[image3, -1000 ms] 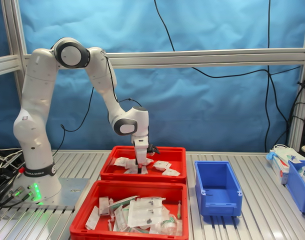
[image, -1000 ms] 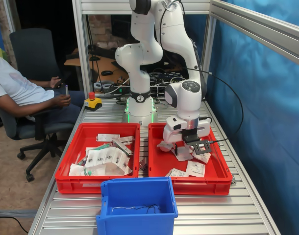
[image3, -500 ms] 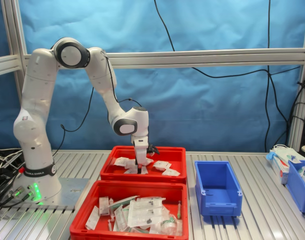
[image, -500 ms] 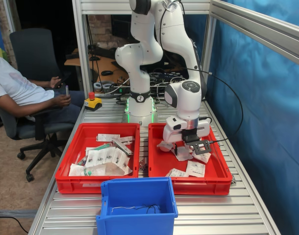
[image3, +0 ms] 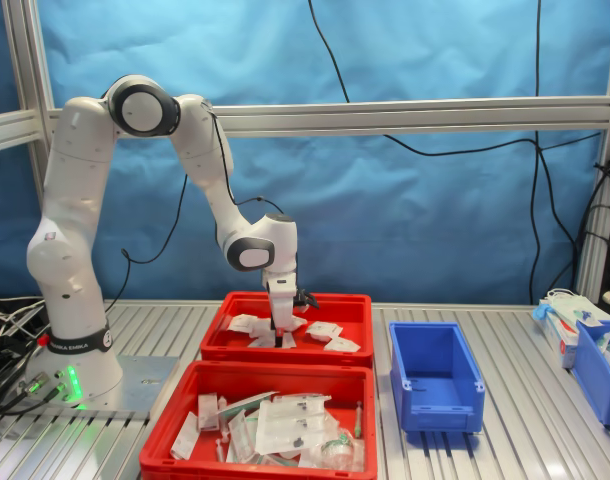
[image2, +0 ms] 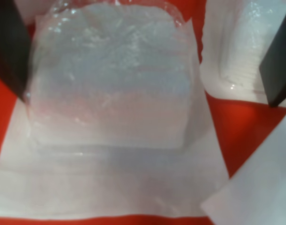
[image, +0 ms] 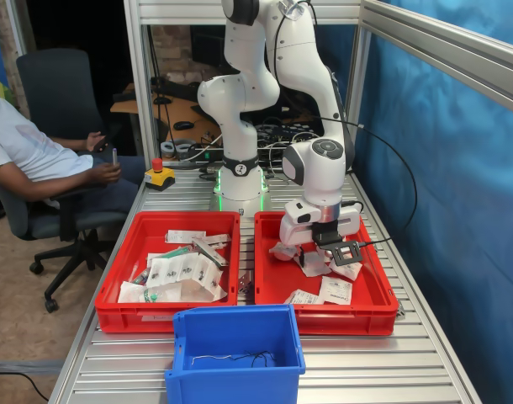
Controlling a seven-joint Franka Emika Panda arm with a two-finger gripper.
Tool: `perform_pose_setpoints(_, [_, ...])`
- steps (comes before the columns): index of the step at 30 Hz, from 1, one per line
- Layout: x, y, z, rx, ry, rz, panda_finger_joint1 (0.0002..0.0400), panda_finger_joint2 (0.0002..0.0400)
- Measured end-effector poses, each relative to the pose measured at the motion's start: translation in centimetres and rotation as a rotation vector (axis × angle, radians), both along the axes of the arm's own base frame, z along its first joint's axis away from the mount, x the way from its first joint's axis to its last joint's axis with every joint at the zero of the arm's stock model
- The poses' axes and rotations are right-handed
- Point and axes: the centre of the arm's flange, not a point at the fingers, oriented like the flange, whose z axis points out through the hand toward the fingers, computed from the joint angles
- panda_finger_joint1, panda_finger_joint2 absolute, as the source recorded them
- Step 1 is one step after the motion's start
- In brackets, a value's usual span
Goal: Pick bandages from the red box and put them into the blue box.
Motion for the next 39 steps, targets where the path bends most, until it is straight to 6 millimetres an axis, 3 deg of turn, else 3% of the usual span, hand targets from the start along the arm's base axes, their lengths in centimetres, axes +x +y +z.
perform_pose_setpoints(22, [0.26, -0.58, -0.02, -0.004, -0.001, -0.012, 0.039, 0.039])
perform_pose_setpoints(23, [0.29, -0.66, -0.02, -0.005, -0.002, -0.014, 0.0343, 0.0343])
perform_pose_setpoints(27, [0.37, -0.84, -0.02, -0.006, -0.002, -0.018, 0.0343, 0.0343])
perform_pose_setpoints(28, [0.4, -0.91, -0.03, -0.006, -0.002, -0.019, 0.0293, 0.0293])
perform_pose_setpoints(32, [0.42, -0.97, -0.03, -0.007, -0.002, -0.02, 0.0293, 0.0293])
perform_pose_setpoints(33, [0.43, -0.97, -0.03, -0.007, -0.002, -0.02, 0.0243, 0.0243])
perform_pose_setpoints(37, [0.43, -0.98, -0.02, -0.007, -0.002, -0.021, 0.0243, 0.0243])
perform_pose_setpoints(38, [0.44, -0.99, -0.02, -0.007, -0.002, -0.021, 0.0193, 0.0193])
perform_pose_setpoints(39, [0.44, -1.0, -0.02, -0.007, -0.003, -0.021, 0.0193, 0.0193])
